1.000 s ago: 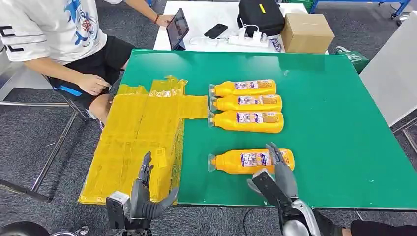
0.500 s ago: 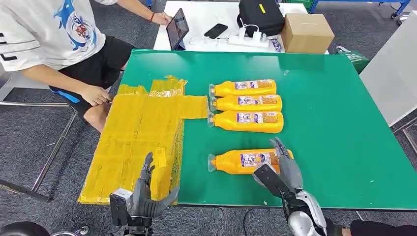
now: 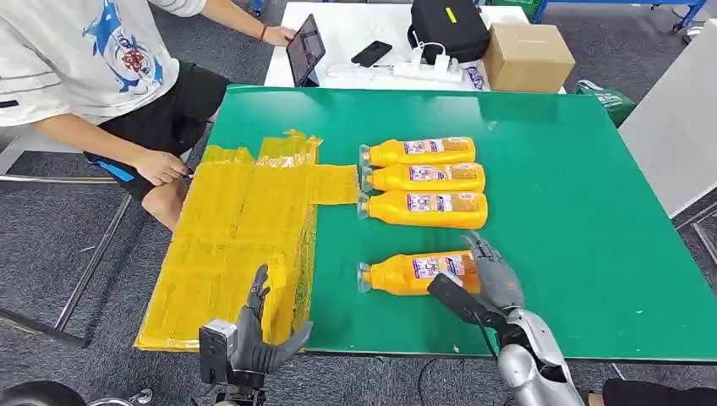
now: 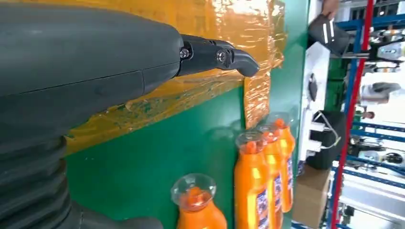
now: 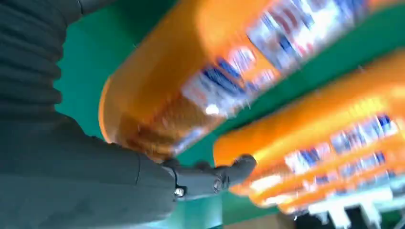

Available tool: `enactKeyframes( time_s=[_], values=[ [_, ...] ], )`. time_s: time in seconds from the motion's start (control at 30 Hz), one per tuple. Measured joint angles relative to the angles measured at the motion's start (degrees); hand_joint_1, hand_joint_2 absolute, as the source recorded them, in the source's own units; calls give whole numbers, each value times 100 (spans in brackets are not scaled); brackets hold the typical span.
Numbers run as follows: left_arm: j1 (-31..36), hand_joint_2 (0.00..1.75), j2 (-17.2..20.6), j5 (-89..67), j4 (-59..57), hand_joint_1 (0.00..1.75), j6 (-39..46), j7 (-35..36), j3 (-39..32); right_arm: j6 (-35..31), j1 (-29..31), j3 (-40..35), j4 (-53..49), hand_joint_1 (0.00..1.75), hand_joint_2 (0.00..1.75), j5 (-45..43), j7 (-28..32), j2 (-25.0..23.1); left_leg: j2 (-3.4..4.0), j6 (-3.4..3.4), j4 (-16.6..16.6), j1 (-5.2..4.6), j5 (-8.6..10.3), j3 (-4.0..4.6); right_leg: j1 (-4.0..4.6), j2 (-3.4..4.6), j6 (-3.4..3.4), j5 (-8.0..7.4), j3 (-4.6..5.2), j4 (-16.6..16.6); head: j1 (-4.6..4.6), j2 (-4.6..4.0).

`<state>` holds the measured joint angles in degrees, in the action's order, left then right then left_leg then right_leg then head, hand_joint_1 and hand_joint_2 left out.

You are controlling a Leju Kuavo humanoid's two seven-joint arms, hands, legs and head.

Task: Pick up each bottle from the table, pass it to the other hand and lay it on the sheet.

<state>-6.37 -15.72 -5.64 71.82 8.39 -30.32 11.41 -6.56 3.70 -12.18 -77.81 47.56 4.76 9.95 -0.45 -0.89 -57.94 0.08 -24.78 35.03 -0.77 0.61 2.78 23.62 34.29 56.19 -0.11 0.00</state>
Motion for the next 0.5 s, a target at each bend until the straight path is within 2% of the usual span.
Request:
enactKeyframes(
  time_s=[0.5],
  values=[
    [184,175,0,-26,-317,0,-20,81,-7,408,647,-374,843,0,175,-172,-164,273,9,0,0,0,-2,-39,1,2,1,0,-31,-2,2,0]
  ],
)
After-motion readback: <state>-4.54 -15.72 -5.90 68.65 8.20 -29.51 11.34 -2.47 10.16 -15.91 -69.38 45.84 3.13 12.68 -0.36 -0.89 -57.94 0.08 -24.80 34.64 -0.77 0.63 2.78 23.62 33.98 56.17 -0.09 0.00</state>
